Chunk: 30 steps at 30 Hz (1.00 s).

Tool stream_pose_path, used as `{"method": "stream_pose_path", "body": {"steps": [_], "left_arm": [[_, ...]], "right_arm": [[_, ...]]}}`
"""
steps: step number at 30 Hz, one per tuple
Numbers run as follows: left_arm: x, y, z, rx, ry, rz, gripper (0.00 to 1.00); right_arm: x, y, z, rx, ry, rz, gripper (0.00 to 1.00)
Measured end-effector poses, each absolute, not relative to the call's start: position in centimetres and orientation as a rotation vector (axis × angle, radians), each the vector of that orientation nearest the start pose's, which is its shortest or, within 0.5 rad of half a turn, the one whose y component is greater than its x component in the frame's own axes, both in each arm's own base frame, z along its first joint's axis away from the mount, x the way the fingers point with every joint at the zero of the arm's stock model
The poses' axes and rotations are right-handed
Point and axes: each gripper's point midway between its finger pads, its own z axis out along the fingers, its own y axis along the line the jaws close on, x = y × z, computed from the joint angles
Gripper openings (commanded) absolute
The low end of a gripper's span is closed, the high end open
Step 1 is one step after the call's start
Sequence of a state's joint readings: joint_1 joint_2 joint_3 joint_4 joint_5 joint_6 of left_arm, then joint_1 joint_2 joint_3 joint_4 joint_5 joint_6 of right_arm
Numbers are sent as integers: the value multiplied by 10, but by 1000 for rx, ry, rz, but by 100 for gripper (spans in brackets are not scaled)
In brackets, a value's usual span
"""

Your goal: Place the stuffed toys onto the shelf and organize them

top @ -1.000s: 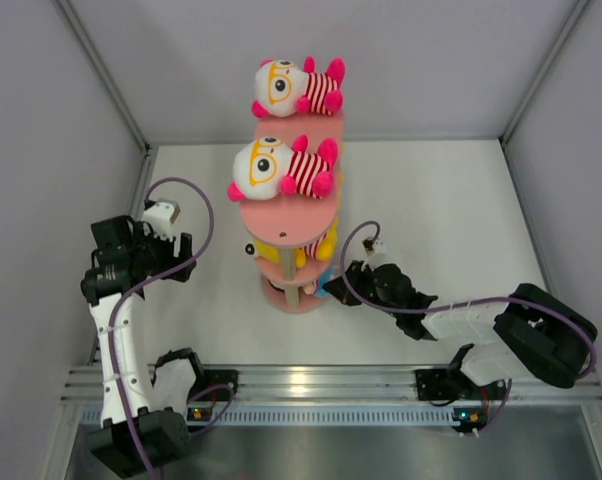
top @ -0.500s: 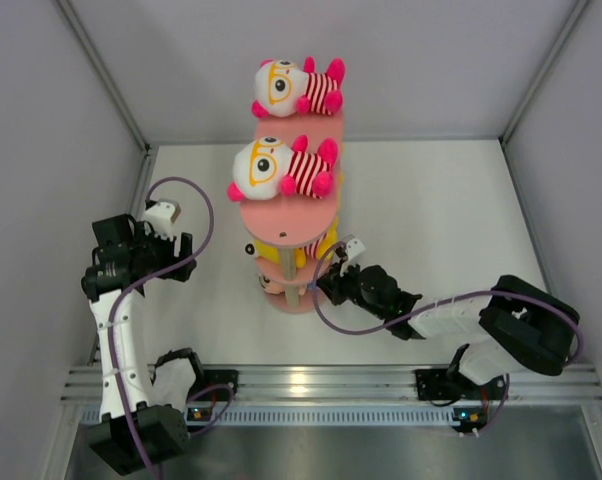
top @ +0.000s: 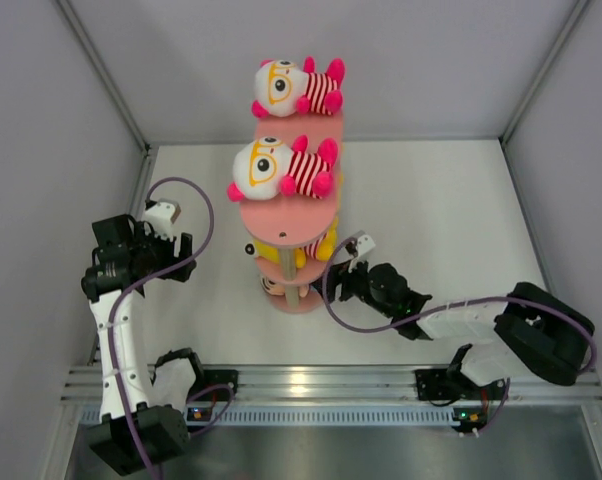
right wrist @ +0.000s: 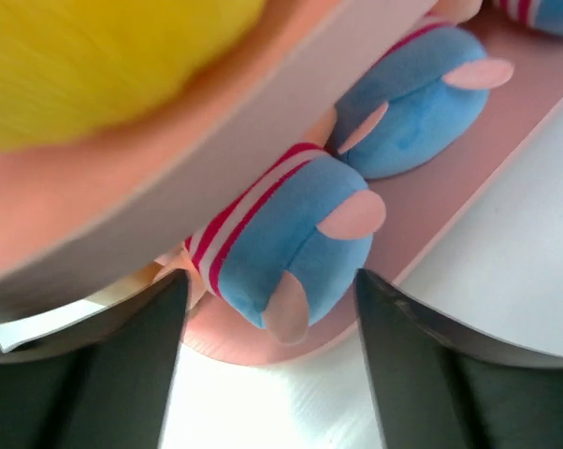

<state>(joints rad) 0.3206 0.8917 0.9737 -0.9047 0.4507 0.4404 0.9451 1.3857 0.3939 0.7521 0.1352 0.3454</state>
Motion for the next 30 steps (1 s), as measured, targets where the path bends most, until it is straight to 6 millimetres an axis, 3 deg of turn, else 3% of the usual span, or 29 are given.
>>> {"method": "stream_pose_path", "body": {"steps": [2, 3, 7, 10, 13, 18, 21, 24, 30], "left_arm": [[236, 15, 197, 342, 2272, -151, 79], [236, 16, 197, 342, 2272, -148, 79], [236, 19, 193, 339, 2289, -127, 80], [235, 23, 182, 334, 2329, -116, 79], [234, 27, 165, 328, 2393, -123, 79], [233, 32, 139, 317, 2487, -143, 80], [231, 33, 129, 310, 2524, -149, 81], [229, 34, 121, 308, 2539, -153, 81], [224, 32, 108, 316, 2560, -165, 81]], "right_arm": [[235, 304, 118, -438, 1802, 794, 88], [235, 299, 127, -420, 1787, 796, 99], [238, 273, 149, -346, 1761, 768, 99], [246, 241, 153, -261, 1794, 685, 99], [260, 192, 141, -131, 1882, 532, 99], [283, 89, 126, 176, 1989, 232, 99], [288, 33, 122, 362, 2000, 124, 99], [284, -6, 110, 515, 2022, 49, 100], [280, -17, 90, 592, 2140, -10, 99]]}}
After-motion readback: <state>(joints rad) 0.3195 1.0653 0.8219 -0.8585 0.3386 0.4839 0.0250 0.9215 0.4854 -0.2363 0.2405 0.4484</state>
